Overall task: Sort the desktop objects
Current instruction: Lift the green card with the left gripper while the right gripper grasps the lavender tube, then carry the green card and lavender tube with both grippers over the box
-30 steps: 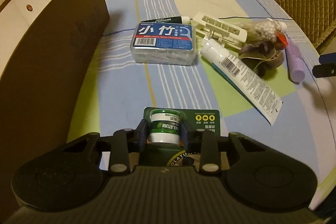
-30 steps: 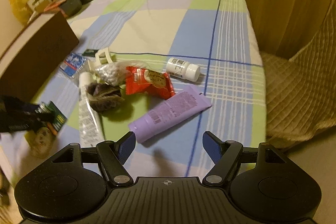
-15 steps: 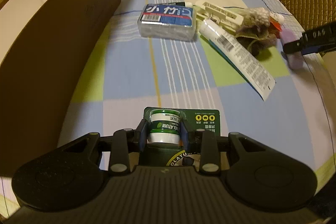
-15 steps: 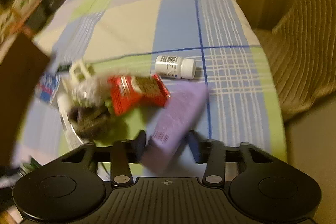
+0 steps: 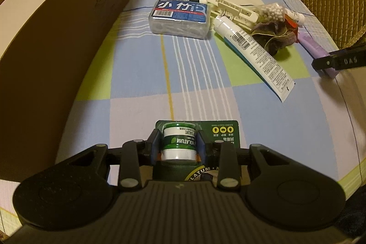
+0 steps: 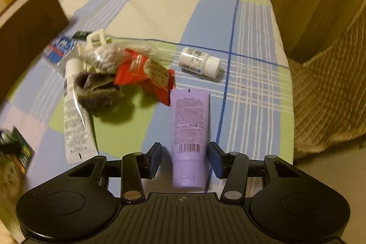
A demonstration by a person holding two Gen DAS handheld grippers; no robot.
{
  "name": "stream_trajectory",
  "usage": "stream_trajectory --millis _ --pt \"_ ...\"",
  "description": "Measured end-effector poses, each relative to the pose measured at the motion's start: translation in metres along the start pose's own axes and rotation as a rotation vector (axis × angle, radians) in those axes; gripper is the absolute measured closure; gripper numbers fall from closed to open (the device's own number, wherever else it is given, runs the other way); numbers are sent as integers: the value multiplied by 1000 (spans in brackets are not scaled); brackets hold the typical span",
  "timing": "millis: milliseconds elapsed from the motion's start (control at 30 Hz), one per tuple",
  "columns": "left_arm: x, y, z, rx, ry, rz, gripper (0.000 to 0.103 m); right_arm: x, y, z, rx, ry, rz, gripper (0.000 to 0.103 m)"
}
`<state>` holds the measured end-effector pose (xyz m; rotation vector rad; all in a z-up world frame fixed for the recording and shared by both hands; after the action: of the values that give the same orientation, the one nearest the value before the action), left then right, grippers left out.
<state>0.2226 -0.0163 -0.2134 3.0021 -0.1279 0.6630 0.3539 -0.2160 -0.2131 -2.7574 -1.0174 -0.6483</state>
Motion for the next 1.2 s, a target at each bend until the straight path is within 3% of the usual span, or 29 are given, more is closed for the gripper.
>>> stream_trajectory --millis 33,167,400,600,833,1200 --pt "-1 0 -1 1 4 -8 75 -1 -2 -2 -6 12 -28 72" --pt "-4 2 -4 -1 3 -18 76 -10 -2 -6 25 0 -47 73" --pt "-5 13 -23 -41 8 -7 76 -21 10 -26 205 -60 90 74" --pt "3 18 -56 -37 47 34 76 -12 10 -65 321 -32 70 74" --pt "18 1 -101 -22 92 74 76 23 -21 -99 462 11 -27 74" --pt "69 -83 -173 21 177 176 76 117 -133 -134 627 98 -246 74"
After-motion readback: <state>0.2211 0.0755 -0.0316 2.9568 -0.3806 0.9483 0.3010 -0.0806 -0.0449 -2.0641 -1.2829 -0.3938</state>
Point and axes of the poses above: each gripper's, at about its wrist camera, not at the fingertips, and z roughly the way its jaws point, y to its right, x to its top, the point moved 8 cm from there along z, roughly the way its jaws point, and after that the axes turned 5 degrees about -z, right-handed, at the moved point
